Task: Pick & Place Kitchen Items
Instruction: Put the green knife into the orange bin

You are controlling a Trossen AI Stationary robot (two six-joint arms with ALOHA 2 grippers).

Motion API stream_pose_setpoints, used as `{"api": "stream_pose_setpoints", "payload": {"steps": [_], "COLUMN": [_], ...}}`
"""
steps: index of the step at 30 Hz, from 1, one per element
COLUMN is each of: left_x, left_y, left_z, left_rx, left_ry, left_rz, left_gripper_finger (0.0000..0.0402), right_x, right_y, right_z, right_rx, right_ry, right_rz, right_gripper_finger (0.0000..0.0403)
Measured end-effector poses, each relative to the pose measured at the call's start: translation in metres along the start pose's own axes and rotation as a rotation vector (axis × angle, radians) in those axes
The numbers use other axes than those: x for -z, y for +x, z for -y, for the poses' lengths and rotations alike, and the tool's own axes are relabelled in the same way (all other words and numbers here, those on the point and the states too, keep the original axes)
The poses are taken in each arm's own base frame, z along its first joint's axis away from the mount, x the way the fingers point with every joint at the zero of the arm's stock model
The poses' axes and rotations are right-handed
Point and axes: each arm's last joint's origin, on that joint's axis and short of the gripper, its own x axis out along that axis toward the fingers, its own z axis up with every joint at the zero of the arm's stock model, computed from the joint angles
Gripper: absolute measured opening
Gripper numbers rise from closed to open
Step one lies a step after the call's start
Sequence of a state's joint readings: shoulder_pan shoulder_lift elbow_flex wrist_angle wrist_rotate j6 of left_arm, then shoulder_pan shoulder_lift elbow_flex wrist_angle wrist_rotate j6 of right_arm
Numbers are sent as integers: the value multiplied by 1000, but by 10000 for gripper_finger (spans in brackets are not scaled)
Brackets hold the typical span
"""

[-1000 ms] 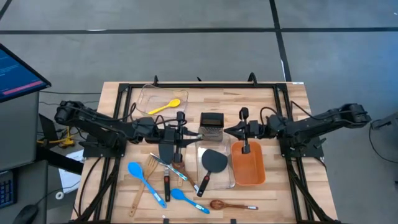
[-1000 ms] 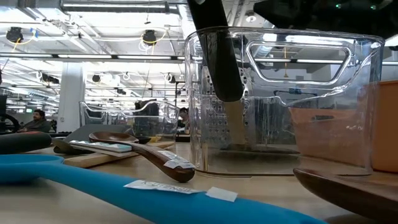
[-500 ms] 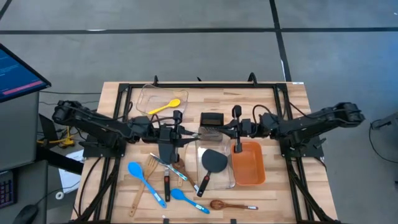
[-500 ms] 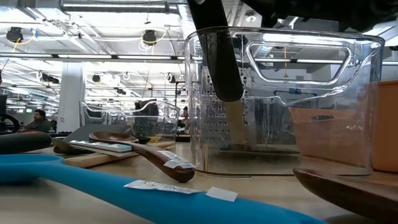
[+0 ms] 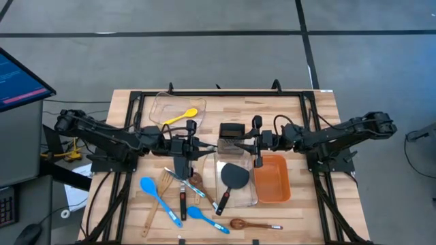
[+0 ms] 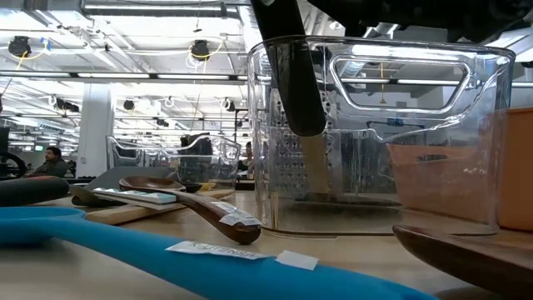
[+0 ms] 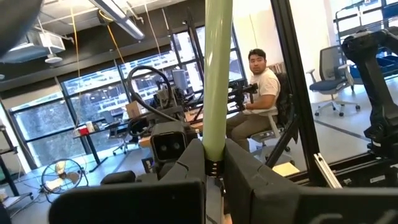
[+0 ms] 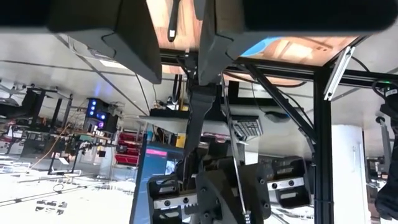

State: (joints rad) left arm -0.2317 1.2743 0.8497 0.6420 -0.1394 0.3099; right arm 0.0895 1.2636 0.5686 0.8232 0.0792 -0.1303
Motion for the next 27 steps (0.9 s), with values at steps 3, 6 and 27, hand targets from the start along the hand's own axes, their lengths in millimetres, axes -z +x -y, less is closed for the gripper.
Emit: {"api": "stream_pose_setpoints", "payload": {"steps": [3, 6, 27], "left_x": [0, -3, -1], "left_y": [0, -3, -4], "left_z": [-2, -4, -2], "left_rx": [-7, -8, -12], "left_ry": [1, 0, -15], "left_rz": [-1, 2, -30], "left_gripper_finger": [8, 8, 7], "right_x": [0, 0, -20], "right_y": [0, 0, 58], "right_z": [-2, -2, -7], "right_rx": [-7, -8, -48], "right_ry": [1, 1, 25], "right_rz": [-2, 0, -50], "right_gripper_finger": [108, 109, 216]}}
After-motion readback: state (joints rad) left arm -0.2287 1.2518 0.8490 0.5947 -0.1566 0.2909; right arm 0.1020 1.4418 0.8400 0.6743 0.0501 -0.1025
